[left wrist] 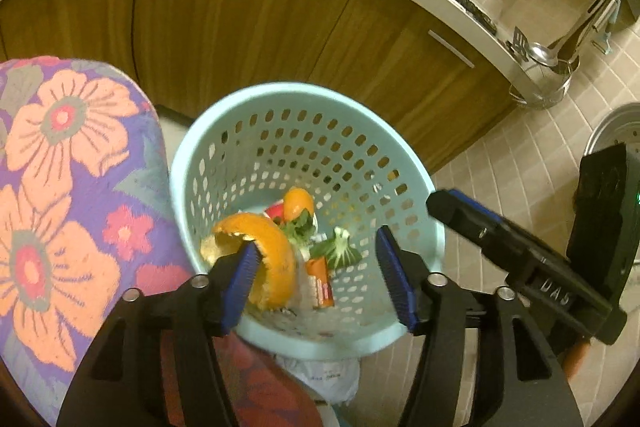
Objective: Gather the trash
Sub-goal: 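Carry bread crust and bok choy over the blue basket and open both tools, then move both open tools back to the snack wrapper and bread piece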
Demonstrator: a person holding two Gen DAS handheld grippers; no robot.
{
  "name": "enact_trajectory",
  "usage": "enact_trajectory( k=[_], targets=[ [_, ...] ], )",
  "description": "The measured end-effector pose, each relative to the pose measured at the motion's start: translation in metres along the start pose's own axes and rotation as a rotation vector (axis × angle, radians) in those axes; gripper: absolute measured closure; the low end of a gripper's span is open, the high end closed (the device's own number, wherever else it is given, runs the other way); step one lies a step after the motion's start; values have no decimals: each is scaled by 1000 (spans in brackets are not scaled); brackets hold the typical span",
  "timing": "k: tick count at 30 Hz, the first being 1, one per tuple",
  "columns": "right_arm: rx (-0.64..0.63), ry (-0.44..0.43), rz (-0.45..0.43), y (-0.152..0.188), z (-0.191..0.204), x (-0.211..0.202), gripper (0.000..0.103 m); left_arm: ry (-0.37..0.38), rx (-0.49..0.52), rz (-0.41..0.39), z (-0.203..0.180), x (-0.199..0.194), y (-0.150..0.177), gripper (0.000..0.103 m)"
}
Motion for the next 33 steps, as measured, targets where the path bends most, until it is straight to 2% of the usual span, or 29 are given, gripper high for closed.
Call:
enact_trajectory(
  k=[6,9,10,12,17,24,28,33],
  targets=[
    [-13,-6,-15,0,11,-8,54,45,-18,63,7,0,8,42],
    [-19,-8,-25,-1,14,-12,54,40,-2,85,7,-2,12,42],
    [-20,-9,-29,-1,16,-13,54,41,7,89,6,-4,13,38],
    [-20,-13,-33,-1,18,-15,54,35,18,93,4,-7,12,32],
    [-24,-16,-43,-2,21,-20,54,9,42,57,0,-18,7,32],
    [-54,1,-68,-5,31,-29,54,-30,21,-79,11,-55,8,32],
    [-93,4,-78,-5,48,-31,54,-135,6,-235,26,-95,19,32],
    [-164,-36,-75,-1,91,-23,54,-265,-50,-397,55,-147,36,27]
  ],
)
Point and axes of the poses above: each gripper's, at about its wrist camera, not at the fingertips, and x roughly the way its jaws point, z to its left, y to its underside, the point moved 3 cm from there along x, roughly the way its jaws point, and after that the axes turned 7 degrees about -y, right-handed, at the moved point
